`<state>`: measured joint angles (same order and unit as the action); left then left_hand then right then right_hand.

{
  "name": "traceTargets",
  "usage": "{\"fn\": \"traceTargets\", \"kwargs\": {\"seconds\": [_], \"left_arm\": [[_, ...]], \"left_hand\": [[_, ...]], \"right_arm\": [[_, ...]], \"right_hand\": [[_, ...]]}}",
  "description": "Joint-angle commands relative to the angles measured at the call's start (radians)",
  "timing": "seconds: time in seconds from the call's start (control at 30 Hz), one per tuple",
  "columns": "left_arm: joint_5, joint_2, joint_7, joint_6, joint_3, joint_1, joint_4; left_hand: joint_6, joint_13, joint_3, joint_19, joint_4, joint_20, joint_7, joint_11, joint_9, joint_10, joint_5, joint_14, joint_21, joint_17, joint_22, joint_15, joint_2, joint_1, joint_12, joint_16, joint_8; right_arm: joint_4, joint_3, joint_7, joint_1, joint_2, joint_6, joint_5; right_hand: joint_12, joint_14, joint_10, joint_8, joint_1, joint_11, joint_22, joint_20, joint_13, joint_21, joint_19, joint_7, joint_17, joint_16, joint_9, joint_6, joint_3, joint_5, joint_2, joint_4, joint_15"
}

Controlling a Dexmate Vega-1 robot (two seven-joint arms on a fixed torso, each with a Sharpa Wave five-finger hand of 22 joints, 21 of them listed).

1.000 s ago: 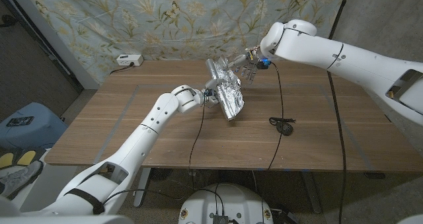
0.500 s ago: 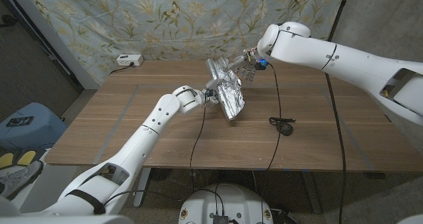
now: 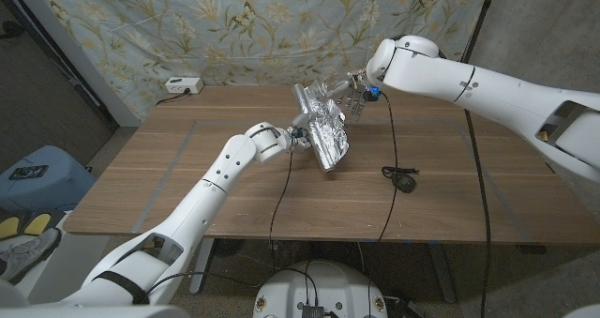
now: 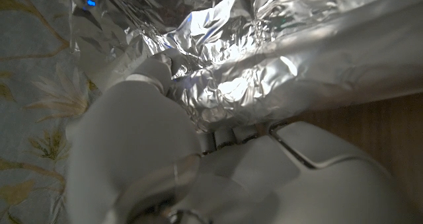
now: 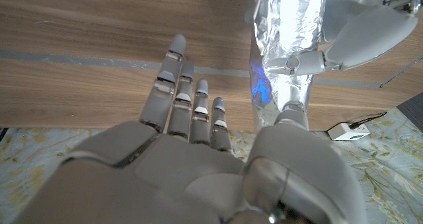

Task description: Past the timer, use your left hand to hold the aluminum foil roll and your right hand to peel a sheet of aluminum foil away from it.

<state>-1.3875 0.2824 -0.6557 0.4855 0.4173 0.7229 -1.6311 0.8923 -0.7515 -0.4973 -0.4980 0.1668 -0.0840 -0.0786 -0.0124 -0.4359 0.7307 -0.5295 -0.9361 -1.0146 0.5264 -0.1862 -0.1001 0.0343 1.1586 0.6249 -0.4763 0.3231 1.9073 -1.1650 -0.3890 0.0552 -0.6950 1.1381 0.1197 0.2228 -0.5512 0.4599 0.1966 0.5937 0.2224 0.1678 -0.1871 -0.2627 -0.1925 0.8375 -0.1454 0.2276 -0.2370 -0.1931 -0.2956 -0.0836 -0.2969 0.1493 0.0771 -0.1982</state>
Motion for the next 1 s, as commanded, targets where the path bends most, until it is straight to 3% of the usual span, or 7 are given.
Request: {"fn": "traceTargets", "kwargs": {"seconds": [0.03,0.17,0.4,0.73,0.87,1.0], "left_arm": [[0.006,0.002,-0.004,-0.008,0.003,0.014,-0.013],[0.001,0.001,0.008,-0.013,-0.001,0.021,-0.013],[0.004,0.004,0.011,-0.019,-0.002,0.024,-0.013],[-0.004,0.007,0.031,-0.019,-0.007,0.027,-0.004],[-0.006,0.006,0.047,-0.024,-0.008,0.028,0.003],[-0.004,0.003,0.062,-0.028,-0.007,0.028,0.009]], "left_hand": [[0.01,-0.003,0.003,0.006,-0.002,0.001,0.004,-0.006,-0.002,0.003,-0.008,-0.002,-0.006,0.004,-0.001,-0.005,0.026,0.027,-0.003,0.003,0.001],[0.008,-0.003,0.004,0.007,-0.002,0.002,0.005,-0.005,-0.003,0.003,-0.008,-0.001,-0.007,0.006,-0.001,-0.009,0.026,0.029,-0.004,0.003,0.0],[0.007,-0.006,0.006,0.008,-0.002,0.003,0.005,-0.005,-0.003,0.001,-0.009,-0.001,-0.009,0.008,-0.001,-0.009,0.027,0.029,-0.003,0.005,0.0],[0.004,-0.004,0.008,0.011,-0.005,0.004,-0.002,-0.005,-0.001,-0.005,-0.01,0.003,-0.011,0.01,0.0,-0.008,0.029,0.027,-0.008,0.009,-0.003],[0.001,-0.002,0.009,0.016,-0.002,0.007,0.003,-0.005,0.0,-0.008,-0.01,0.006,-0.011,0.012,-0.001,-0.013,0.029,0.031,-0.012,0.01,-0.006],[-0.001,-0.004,0.01,0.018,0.001,0.007,0.003,-0.005,0.0,-0.012,-0.009,0.008,-0.012,0.014,-0.001,-0.018,0.028,0.035,-0.013,0.01,-0.007]], "right_arm": [[0.006,0.029,0.035,-0.032,-0.007,0.011,0.021],[0.008,0.038,0.049,-0.041,-0.011,0.015,0.026],[-0.002,0.067,0.082,-0.068,-0.011,0.018,0.04],[-0.031,0.128,0.138,-0.127,-0.008,0.012,0.077],[-0.035,0.136,0.152,-0.136,-0.007,0.01,0.083],[-0.033,0.154,0.17,-0.151,-0.008,0.003,0.093]], "right_hand": [[0.014,-0.029,0.02,0.011,0.005,-0.002,0.003,0.012,-0.005,-0.007,0.018,-0.068,0.002,-0.01,-0.005,-0.021,0.006,-0.001,0.01,-0.001,0.004],[0.026,-0.069,0.055,0.016,0.02,-0.003,0.004,0.043,-0.01,-0.013,0.045,-0.067,0.0,-0.02,-0.005,-0.051,0.019,0.0,0.016,0.002,0.009],[0.034,-0.125,0.097,0.021,0.041,-0.004,0.007,0.117,-0.015,-0.026,0.105,-0.067,-0.002,-0.032,-0.003,-0.099,0.04,0.003,0.018,0.006,0.048],[0.046,-0.194,0.157,0.029,0.063,-0.007,0.009,0.166,-0.02,-0.037,0.162,-0.065,-0.004,-0.048,-0.004,-0.151,0.066,0.008,0.022,0.008,0.096],[0.047,-0.201,0.163,0.029,0.069,-0.007,0.009,0.171,-0.021,-0.039,0.171,-0.064,-0.004,-0.049,-0.004,-0.156,0.07,0.009,0.022,0.01,0.101],[0.05,-0.228,0.18,0.023,0.098,-0.009,0.009,0.18,-0.025,-0.043,0.194,-0.065,-0.005,-0.054,-0.002,-0.161,0.086,0.011,0.017,0.026,0.118]]}}
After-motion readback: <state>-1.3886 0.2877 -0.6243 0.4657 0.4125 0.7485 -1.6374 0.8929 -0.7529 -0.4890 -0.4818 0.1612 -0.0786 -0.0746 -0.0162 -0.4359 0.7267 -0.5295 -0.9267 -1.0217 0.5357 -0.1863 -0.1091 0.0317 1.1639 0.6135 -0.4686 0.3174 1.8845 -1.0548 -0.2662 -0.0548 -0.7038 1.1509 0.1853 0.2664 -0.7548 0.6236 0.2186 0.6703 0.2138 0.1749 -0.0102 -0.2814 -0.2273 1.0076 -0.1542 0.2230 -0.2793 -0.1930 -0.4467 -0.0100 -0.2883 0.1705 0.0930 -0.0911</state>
